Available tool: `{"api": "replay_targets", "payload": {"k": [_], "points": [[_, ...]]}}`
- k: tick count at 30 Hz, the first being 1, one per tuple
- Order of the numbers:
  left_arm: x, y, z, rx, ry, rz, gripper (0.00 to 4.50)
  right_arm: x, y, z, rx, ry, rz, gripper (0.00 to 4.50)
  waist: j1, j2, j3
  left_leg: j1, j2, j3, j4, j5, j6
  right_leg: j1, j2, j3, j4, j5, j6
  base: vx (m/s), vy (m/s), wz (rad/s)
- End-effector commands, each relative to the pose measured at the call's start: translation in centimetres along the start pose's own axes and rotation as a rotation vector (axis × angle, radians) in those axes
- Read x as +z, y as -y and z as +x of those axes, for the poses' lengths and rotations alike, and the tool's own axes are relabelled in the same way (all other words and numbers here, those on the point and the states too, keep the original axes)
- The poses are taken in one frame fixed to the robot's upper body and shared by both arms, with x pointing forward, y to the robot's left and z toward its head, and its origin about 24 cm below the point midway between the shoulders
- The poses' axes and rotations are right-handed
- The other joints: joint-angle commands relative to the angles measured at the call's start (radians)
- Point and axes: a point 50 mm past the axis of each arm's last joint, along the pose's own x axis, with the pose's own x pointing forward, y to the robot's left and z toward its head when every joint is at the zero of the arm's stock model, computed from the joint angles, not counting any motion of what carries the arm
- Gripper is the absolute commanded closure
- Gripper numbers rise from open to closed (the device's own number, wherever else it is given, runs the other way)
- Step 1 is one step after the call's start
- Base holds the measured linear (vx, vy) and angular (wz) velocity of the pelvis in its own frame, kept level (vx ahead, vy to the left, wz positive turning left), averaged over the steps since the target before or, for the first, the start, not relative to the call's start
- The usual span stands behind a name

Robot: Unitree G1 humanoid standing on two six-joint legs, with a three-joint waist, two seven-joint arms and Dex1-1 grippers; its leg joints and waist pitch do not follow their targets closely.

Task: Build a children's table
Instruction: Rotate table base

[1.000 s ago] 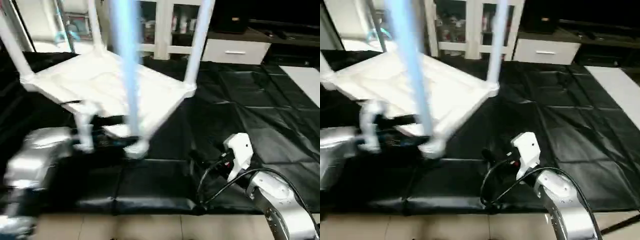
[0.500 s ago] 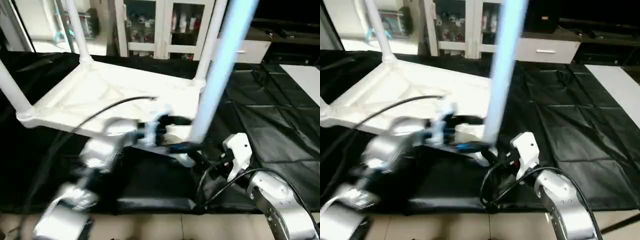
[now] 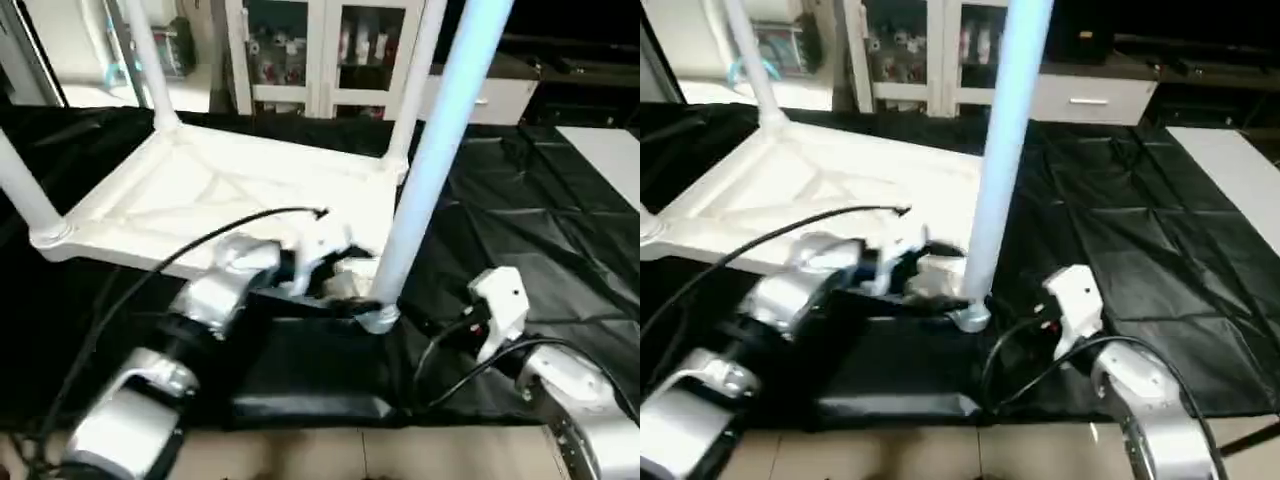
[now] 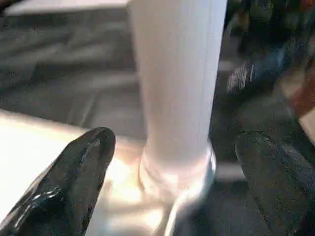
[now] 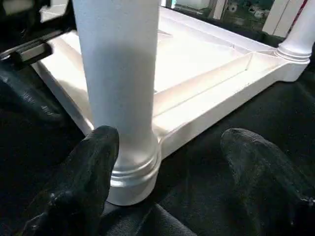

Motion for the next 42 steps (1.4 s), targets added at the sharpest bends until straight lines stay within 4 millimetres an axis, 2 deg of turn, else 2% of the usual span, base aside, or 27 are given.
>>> {"api": "replay_targets", "payload": {"k": [1,3,7,8,11,16,25,26,29,31,38,42], "points": [[-0.6,-0.2,-0.4,-0.005,-0.062,0.029,0.10,0.4,0.7,-0.4,-0.010,0.017,-0.011,0.86,0.000,-0.004,-0.055,0.005,0.016,-0.010,-0.081,-0.306,0.030,0.045,-0.029,0.022,-0.066,-0.332,-0.172,0.000,0.000,0.00],[-1.2,-0.7,-0.9,0.022,-0.117,0.053,0.10,0.5,0.9,-0.4,-0.009,0.017,-0.016,0.86,0.001,-0.003,-0.056,0.008,0.015,-0.008,-0.079,-0.305,0.033,0.042,-0.029,0.022,-0.068,-0.330,-0.171,0.000,0.000,0.00],[-1.8,-1.1,-1.1,0.024,-0.188,0.056,0.10,0.6,1.1,-0.2,-0.005,0.019,-0.022,0.86,0.003,-0.005,-0.057,0.005,0.016,-0.010,-0.080,-0.291,0.029,0.046,-0.033,0.023,-0.064,-0.319,-0.173,0.000,0.000,0.00],[-1.8,-1.2,-1.1,0.024,-0.195,0.056,0.10,0.7,1.1,-0.2,-0.004,0.019,-0.025,0.86,0.005,-0.004,-0.057,0.004,0.017,-0.010,-0.080,-0.282,0.029,0.046,-0.034,0.024,-0.062,-0.308,-0.183,0.000,0.000,0.00],[-1.9,-1.4,-1.0,0.040,-0.219,0.061,0.35,0.7,1.1,-0.2,-0.002,0.020,-0.027,0.86,0.004,-0.005,-0.056,0.004,0.018,-0.009,-0.080,-0.278,0.032,0.047,-0.035,0.024,-0.061,-0.301,-0.192,0.000,0.000,0.00],[-2.3,-1.5,-0.9,0.020,-0.305,0.070,0.78,0.7,1.1,-0.2,0.002,0.021,-0.033,0.86,0.003,-0.004,-0.054,0.004,0.016,-0.010,-0.081,-0.295,0.029,0.046,-0.035,0.023,-0.067,-0.338,-0.176,0.000,0.000,0.00],[-2.7,-1.5,-1.4,-0.035,-0.400,0.045,1.38,0.6,0.9,-0.2,0.009,0.018,-0.037,0.86,0.003,-0.004,-0.054,0.004,0.018,-0.010,-0.082,-0.299,0.031,0.045,-0.036,0.024,-0.067,-0.337,-0.189,0.000,0.000,0.00],[-2.8,-1.5,-1.4,-0.036,-0.403,0.044,1.60,0.6,0.9,-0.2,0.010,0.018,-0.037,0.86,0.003,-0.004,-0.053,0.004,0.018,-0.010,-0.082,-0.302,0.030,0.044,-0.036,0.023,-0.068,-0.342,-0.188,0.000,0.000,0.00],[-3.0,-1.6,-1.6,-0.034,-0.442,0.048,1.76,0.5,0.8,-0.1,0.016,0.017,-0.039,0.86,0.003,-0.005,-0.053,0.004,0.018,-0.011,-0.083,-0.307,0.028,0.044,-0.036,0.023,-0.068,-0.351,-0.184,0.000,0.000,0.00],[-3.0,-1.6,-1.6,-0.024,-0.454,0.048,2.07,0.5,0.8,0.0,0.017,0.018,-0.041,0.86,0.003,-0.004,-0.052,0.004,0.018,-0.011,-0.084,-0.309,0.027,0.043,-0.036,0.023,-0.068,-0.353,-0.184,0.000,0.000,0.00],[-2.7,-2.0,-1.3,0.086,-0.445,-0.030,2.52,0.5,0.8,0.1,0.019,0.020,-0.041,0.86,0.003,-0.007,-0.051,0.004,0.019,-0.010,-0.082,-0.305,0.029,0.043,-0.037,0.023,-0.068,-0.354,-0.193,0.000,0.000,0.00],[-3.0,-2.1,-1.1,0.198,-0.440,-0.113,2.92,0.5,0.8,0.2,0.019,0.019,-0.041,0.86,0.004,-0.006,-0.049,0.005,0.018,-0.011,-0.083,-0.325,0.029,0.040,-0.036,0.021,-0.074,-0.401,-0.178,0.000,0.000,0.00]]}}
